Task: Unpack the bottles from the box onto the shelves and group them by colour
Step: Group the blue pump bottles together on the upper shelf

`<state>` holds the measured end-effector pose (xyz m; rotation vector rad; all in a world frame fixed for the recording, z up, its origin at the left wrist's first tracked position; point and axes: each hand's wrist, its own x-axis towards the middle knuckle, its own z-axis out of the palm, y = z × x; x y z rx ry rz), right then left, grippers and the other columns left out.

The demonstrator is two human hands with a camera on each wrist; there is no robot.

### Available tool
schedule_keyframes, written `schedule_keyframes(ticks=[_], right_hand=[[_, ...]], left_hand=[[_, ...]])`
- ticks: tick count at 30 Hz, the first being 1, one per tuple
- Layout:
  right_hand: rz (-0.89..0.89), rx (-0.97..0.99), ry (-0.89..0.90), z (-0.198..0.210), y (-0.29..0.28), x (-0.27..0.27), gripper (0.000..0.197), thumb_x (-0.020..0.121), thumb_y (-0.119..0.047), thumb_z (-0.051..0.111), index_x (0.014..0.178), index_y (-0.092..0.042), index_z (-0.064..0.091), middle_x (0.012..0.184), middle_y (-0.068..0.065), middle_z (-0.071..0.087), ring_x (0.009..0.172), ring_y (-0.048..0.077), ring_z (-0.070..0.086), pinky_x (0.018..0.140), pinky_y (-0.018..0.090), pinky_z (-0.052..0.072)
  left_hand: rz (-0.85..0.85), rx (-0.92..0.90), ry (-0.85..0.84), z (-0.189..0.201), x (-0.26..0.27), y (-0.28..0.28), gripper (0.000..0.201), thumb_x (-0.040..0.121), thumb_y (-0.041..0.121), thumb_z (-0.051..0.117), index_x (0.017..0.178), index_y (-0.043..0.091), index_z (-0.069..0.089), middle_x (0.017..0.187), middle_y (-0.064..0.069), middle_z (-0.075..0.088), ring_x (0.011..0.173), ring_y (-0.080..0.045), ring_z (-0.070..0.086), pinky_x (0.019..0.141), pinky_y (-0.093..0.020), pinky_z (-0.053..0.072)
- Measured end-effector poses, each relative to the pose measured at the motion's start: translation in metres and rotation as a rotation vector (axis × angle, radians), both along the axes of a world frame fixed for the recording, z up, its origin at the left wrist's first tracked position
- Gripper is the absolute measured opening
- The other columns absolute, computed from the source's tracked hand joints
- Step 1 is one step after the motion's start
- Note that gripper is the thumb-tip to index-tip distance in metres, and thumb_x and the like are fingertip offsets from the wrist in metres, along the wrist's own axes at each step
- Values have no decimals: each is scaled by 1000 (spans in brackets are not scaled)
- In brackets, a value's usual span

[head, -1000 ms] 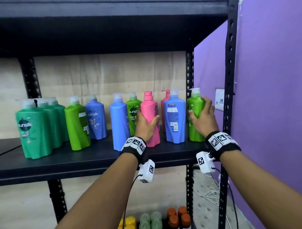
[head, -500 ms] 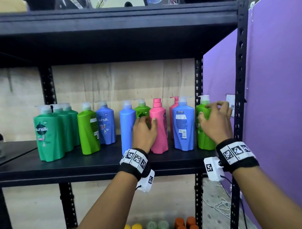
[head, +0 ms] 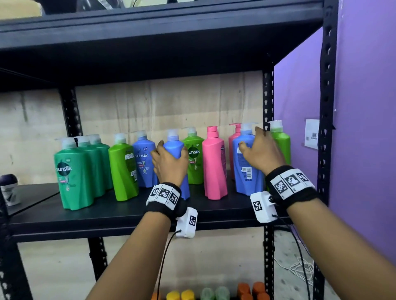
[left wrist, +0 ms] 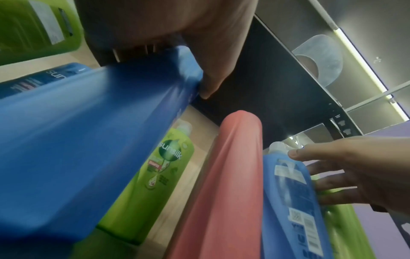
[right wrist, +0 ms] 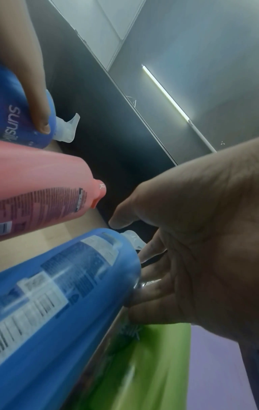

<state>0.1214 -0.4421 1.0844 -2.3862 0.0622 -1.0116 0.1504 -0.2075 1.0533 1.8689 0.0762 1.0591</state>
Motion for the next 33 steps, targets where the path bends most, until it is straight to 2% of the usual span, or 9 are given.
schedule_keyframes(ticks=[8, 13, 16, 19, 22, 26, 28, 30, 33], right_hand=[[32, -2, -84, -24, 6, 11, 69, 87, -19, 76, 144, -6, 38, 141, 16, 25, 97, 39, 62, 85, 38, 49], [116, 68, -127, -40, 5, 13, 90, 81, -14, 81, 153, -15, 28, 140, 18, 23, 117, 39, 53, 102, 37, 45], [161, 126, -101, -44, 3, 14, 98, 83, -17, 81, 158, -21, 19, 137, 23, 30, 126, 41, 47, 108, 39, 39], [185, 102, -72, -45, -2, 16, 97, 87, -21, 78, 160, -20, 14, 133, 28, 47, 122, 45, 49, 108, 48, 39], [187, 128, -82, -46, -5, 16, 95, 86, -24, 79, 159, -23, 18, 132, 27, 49, 121, 45, 49, 107, 49, 39], [125, 182, -192, -52, -5, 14, 100, 76, -36, 86, 155, -18, 28, 141, 16, 46, 129, 37, 42, 110, 43, 31], [105, 225, -233, -58, -3, 13, 97, 74, -38, 86, 151, -18, 32, 133, 14, 46, 128, 35, 39, 108, 41, 28], [145, 310, -263, -65, -1, 12, 92, 73, -36, 85, 148, -22, 35, 120, 8, 41, 124, 34, 41, 103, 38, 34], [251, 408, -325, -72, 2, 10, 87, 75, -33, 85, 148, -29, 37, 122, 4, 45, 120, 24, 47, 97, 28, 37]], left_hand=[[-213, -103, -20, -13, 14, 13, 81, 82, 40, 80, 146, 22, 33, 138, -8, 57, 121, -33, 57, 99, -37, 46], [-258, -107, -2, -13, 16, 17, 82, 82, 40, 81, 145, 24, 31, 137, -7, 56, 119, -32, 58, 100, -37, 47], [-269, -105, 4, -13, 16, 18, 82, 83, 39, 81, 146, 24, 30, 139, -6, 55, 121, -32, 57, 101, -38, 47], [-278, -100, 4, -13, 16, 18, 84, 83, 39, 80, 147, 23, 28, 140, -9, 54, 121, -33, 57, 102, -40, 47], [-285, -93, 0, -14, 16, 18, 85, 84, 38, 80, 149, 22, 27, 142, -9, 53, 122, -32, 56, 102, -37, 46], [-292, -91, -1, -15, 16, 19, 82, 85, 36, 80, 147, 16, 32, 136, -8, 57, 119, -29, 58, 99, -35, 47], [-285, -78, -6, -16, 16, 18, 74, 85, 37, 79, 142, 14, 38, 130, -7, 61, 114, -28, 61, 95, -33, 48], [-286, -64, -6, -17, 15, 18, 69, 86, 38, 78, 139, 13, 42, 127, -7, 62, 111, -28, 62, 92, -32, 48], [-288, -71, -29, -18, 12, 19, 66, 85, 41, 79, 135, 15, 44, 123, -5, 63, 107, -24, 62, 91, -32, 49]])
